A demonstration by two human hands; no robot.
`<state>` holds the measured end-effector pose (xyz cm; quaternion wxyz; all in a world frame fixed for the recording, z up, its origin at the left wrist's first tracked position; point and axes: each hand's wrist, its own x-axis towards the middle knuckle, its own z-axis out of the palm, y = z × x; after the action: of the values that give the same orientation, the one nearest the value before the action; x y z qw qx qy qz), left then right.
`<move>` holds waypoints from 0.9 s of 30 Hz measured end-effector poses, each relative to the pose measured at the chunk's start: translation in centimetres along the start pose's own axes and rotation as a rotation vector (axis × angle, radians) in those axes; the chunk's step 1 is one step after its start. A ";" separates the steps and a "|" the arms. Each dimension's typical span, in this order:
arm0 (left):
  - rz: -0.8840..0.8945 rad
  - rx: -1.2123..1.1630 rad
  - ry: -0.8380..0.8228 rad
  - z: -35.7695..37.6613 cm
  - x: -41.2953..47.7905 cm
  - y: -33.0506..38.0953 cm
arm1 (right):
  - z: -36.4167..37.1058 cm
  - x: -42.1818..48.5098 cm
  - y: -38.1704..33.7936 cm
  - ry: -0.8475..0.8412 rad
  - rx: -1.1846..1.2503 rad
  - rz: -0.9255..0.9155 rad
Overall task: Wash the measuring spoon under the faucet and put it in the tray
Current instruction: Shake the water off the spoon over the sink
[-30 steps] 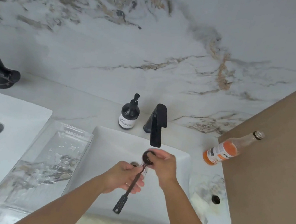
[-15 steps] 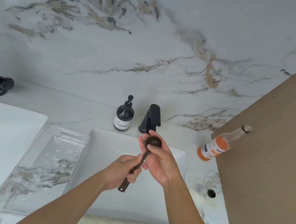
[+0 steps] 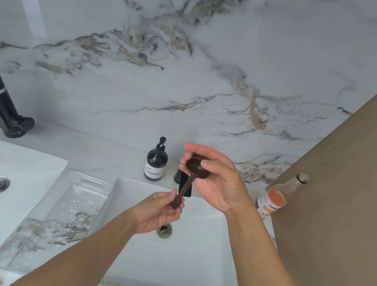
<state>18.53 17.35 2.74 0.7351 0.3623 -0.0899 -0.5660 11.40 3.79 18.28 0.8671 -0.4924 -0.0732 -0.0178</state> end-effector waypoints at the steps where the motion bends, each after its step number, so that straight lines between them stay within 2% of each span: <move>1: 0.013 -0.011 0.007 0.5 0.1 0.4 | 0.1 0.0 -0.4 -0.030 -0.031 0.007; 8: 0.066 -0.031 0.052 3.6 -0.2 0.7 | 0.5 -0.9 -2.9 -0.190 -0.105 0.010; 11: 0.078 0.000 0.130 4.5 -0.8 0.2 | 0.2 -1.2 -2.7 -0.247 -0.105 0.048; 13: 0.046 0.096 0.276 4.5 -1.1 -0.9 | -0.4 -1.2 -1.3 -0.050 -0.270 0.086; 16: -0.071 0.167 0.449 3.9 -2.4 -3.8 | -2.0 -1.5 1.3 0.427 -0.612 0.029; 18: -0.058 0.087 0.429 3.2 -3.6 -5.7 | -3.0 -1.7 2.3 0.560 -0.677 0.005; 21: -0.008 0.062 0.341 2.9 -5.5 -6.8 | -3.7 -1.8 2.7 0.591 -0.730 0.044; 23: 0.014 0.079 0.298 2.6 -6.6 -6.8 | -3.6 -1.9 3.2 0.530 -0.617 0.092; 25: 0.028 0.049 0.262 2.3 -7.4 -6.5 | -3.6 -2.0 3.7 0.454 -0.285 0.132; 27: 0.032 0.048 0.223 2.2 -8.0 -6.1 | -3.7 -2.4 4.3 0.433 -0.115 0.147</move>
<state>9.90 23.00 2.66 0.7404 0.4390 -0.0268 -0.5083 9.85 2.72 12.42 0.8321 -0.5296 0.1518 -0.0639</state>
